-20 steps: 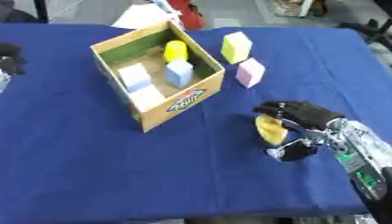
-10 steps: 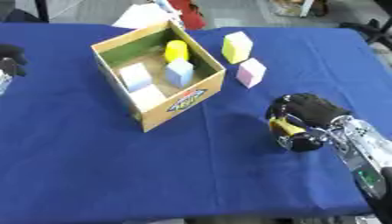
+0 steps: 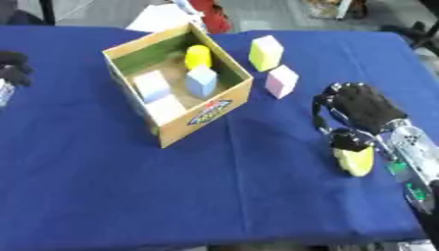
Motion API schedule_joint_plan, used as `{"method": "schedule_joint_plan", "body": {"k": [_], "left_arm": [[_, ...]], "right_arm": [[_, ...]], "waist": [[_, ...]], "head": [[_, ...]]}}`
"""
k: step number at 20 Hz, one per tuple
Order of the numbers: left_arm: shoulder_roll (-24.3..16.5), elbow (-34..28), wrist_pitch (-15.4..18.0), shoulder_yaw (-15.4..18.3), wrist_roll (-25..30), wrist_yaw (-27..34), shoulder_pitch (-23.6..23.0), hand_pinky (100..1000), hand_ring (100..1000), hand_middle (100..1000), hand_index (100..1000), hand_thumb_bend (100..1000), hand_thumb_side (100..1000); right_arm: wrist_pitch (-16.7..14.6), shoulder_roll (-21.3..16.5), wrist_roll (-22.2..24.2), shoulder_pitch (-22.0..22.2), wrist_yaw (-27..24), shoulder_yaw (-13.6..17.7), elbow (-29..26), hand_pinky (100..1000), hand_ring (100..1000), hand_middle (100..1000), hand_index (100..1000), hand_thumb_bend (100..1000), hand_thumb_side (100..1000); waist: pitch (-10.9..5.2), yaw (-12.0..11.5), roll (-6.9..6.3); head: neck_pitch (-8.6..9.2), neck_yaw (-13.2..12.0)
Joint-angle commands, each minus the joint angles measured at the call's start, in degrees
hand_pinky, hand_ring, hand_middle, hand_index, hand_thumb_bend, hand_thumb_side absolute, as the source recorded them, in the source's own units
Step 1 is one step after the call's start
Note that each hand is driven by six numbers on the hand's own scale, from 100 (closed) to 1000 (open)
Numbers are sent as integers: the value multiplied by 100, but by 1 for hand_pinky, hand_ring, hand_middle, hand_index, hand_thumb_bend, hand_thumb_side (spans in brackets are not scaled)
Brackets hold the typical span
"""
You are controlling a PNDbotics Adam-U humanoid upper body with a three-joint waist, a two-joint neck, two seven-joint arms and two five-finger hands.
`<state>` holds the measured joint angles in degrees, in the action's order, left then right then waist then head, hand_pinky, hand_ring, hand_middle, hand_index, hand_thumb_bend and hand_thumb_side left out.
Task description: Pick up objects on the table and place them in the box.
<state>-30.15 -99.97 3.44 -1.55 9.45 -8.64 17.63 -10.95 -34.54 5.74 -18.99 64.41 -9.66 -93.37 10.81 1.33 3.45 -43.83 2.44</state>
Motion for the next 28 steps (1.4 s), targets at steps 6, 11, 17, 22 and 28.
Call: {"method": "schedule_joint_plan", "body": {"k": [6, 11, 17, 22, 28], "left_arm": [[-46, -111, -19, 67, -5, 16, 22, 719, 601, 621, 788, 100, 638], [-47, -113, -32, 84, 9, 3, -20, 720, 601, 622, 790, 100, 647], [-36, -98, -39, 92, 39, -13, -50, 720, 601, 621, 791, 100, 655], [-37, -92, -41, 96, 59, -28, -61, 723, 601, 621, 793, 100, 660], [-37, -77, -32, 109, 78, -30, -80, 728, 603, 623, 793, 100, 667]], "right_arm": [[118, -180, 739, -138, -255, 91, 141, 715, 760, 792, 936, 100, 322], [399, -137, 1838, 165, -964, 266, 365, 821, 902, 926, 998, 172, 567], [643, -184, 2189, 535, -1334, 505, 363, 839, 934, 943, 1000, 196, 614], [717, -214, 2316, 764, -1487, 596, 288, 852, 945, 948, 1000, 207, 624], [856, -225, 2261, 1047, -1497, 798, 114, 855, 945, 943, 1000, 207, 608]], "waist": [[-87, -34, 13], [-85, -6, 27], [-88, 52, 36], [-83, 61, 38], [-72, 80, 47]], "head": [[-15, 9], [-26, -23], [-28, -38], [-28, -46], [-28, -70]]}}
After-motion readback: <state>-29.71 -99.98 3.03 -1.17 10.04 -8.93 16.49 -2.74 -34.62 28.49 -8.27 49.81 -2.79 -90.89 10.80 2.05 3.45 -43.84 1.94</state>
